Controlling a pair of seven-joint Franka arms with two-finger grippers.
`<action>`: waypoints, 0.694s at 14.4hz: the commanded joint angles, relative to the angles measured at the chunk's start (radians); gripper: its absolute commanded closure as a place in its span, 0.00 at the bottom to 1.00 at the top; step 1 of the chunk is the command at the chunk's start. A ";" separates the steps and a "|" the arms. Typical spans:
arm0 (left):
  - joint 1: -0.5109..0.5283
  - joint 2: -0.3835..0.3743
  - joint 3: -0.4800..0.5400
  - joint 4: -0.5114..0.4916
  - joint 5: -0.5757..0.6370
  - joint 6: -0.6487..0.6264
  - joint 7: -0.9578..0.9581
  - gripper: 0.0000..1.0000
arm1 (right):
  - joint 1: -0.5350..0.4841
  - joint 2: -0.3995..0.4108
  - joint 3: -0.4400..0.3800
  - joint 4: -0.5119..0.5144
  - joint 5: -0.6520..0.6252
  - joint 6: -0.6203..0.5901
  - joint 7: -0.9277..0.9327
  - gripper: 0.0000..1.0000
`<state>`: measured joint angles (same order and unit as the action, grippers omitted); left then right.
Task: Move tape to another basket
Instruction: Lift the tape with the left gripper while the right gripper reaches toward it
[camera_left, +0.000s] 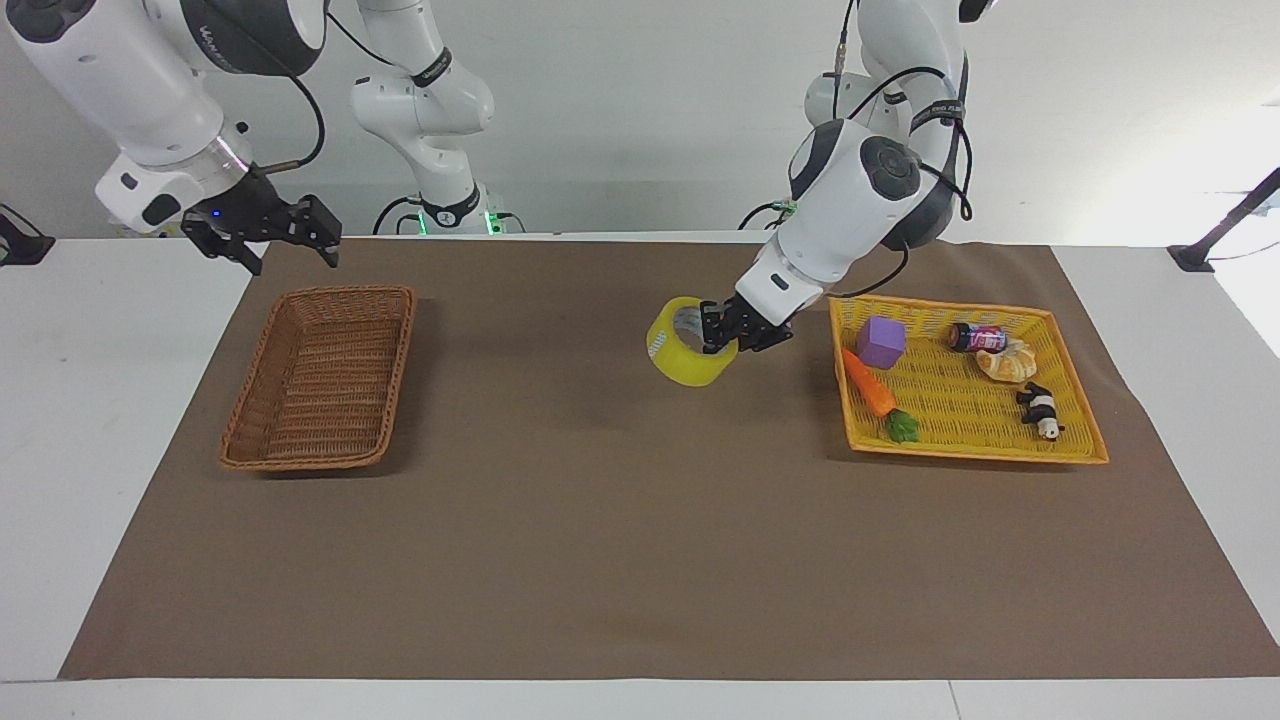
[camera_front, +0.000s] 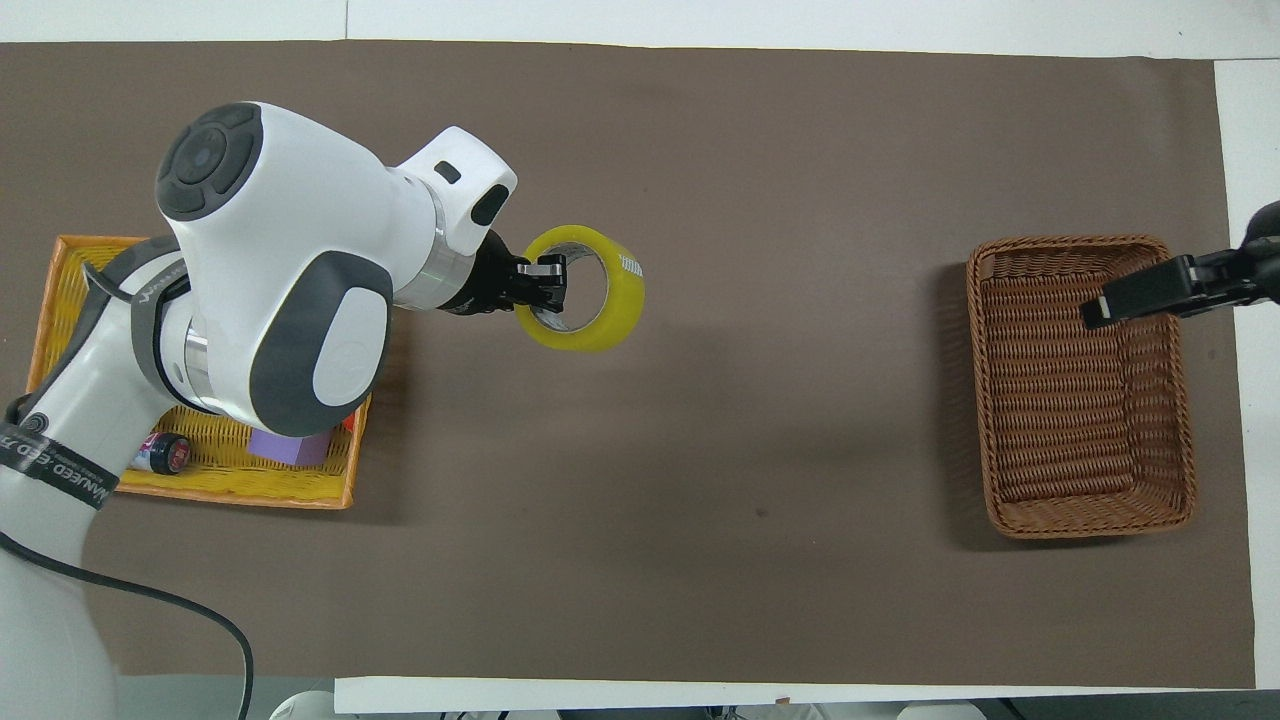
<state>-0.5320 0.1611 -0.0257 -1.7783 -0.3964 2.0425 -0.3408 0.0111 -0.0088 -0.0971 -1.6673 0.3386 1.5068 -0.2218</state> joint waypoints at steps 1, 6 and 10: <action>-0.009 -0.022 0.007 -0.024 -0.016 -0.005 0.014 1.00 | -0.010 0.039 0.000 -0.048 0.269 0.038 -0.036 0.00; 0.000 -0.020 0.009 -0.021 0.002 -0.002 0.020 1.00 | 0.068 0.111 0.002 -0.187 0.732 0.223 -0.131 0.00; 0.017 -0.015 0.013 -0.013 0.016 0.002 0.025 1.00 | 0.272 0.151 0.002 -0.206 0.844 0.455 -0.125 0.00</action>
<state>-0.5293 0.1611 -0.0161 -1.7866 -0.3927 2.0431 -0.3322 0.2256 0.1476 -0.0931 -1.8483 1.1443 1.9037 -0.3433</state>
